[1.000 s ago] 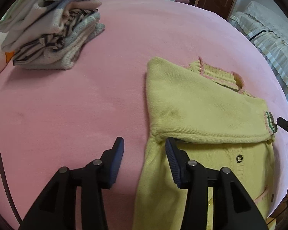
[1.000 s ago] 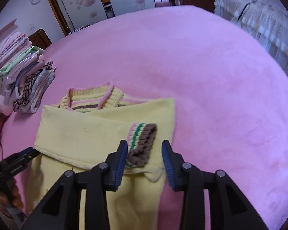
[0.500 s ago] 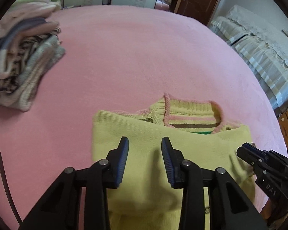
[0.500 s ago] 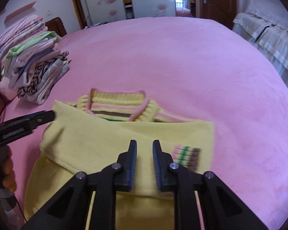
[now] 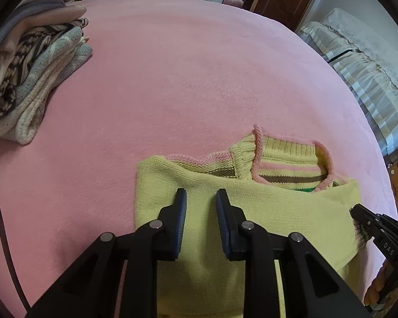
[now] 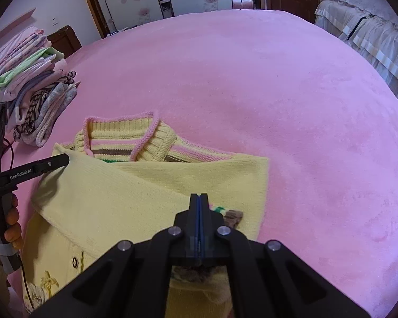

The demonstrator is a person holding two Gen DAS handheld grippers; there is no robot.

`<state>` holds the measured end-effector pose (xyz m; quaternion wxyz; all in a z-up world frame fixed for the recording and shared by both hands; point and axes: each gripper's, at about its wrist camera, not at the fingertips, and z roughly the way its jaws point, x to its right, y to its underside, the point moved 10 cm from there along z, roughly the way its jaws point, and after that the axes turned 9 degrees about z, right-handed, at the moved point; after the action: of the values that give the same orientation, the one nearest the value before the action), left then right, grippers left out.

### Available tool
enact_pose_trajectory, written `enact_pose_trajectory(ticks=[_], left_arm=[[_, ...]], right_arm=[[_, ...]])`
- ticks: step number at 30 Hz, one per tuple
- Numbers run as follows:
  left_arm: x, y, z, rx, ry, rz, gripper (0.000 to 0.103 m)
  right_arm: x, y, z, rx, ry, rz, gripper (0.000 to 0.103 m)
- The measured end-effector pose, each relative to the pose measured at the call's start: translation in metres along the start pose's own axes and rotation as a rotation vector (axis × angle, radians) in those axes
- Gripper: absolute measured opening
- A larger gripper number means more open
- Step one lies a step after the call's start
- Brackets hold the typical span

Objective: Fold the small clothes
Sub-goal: 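Lay the cuff back on the folded sleeve and open the right tool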

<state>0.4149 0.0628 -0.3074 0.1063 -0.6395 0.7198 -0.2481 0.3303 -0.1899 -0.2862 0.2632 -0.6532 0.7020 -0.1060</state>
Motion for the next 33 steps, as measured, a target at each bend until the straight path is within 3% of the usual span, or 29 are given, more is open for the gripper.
enact_pose_trajectory(ticks=[4,6,9,20,24,27,33], left_arm=[[0.0,-0.002,-0.031,0.023,-0.049,0.025,0.04],[0.001,0.0,-0.056,0.057,-0.059,0.037,0.06],[0.001,0.009,-0.099,0.101,-0.075,0.056,0.077],[0.02,0.071,-0.228,0.19,-0.112,0.099,0.084],[0.029,0.093,-0.257,0.226,-0.125,0.118,0.085],[0.033,0.11,-0.271,0.246,-0.117,0.117,0.086],[0.035,0.143,-0.28,0.258,-0.129,0.102,0.086]], right_arm=[[-0.009,-0.001,-0.029,0.009,-0.051,0.008,0.005],[-0.012,0.001,-0.05,0.026,-0.069,0.014,0.008],[-0.016,0.008,-0.087,0.072,-0.063,-0.008,0.014],[-0.041,0.06,-0.192,0.145,-0.045,-0.051,0.015],[-0.055,0.082,-0.22,0.171,-0.058,-0.069,0.017],[-0.061,0.096,-0.239,0.204,-0.063,-0.082,0.037],[-0.063,0.112,-0.264,0.258,-0.06,-0.097,0.039]])
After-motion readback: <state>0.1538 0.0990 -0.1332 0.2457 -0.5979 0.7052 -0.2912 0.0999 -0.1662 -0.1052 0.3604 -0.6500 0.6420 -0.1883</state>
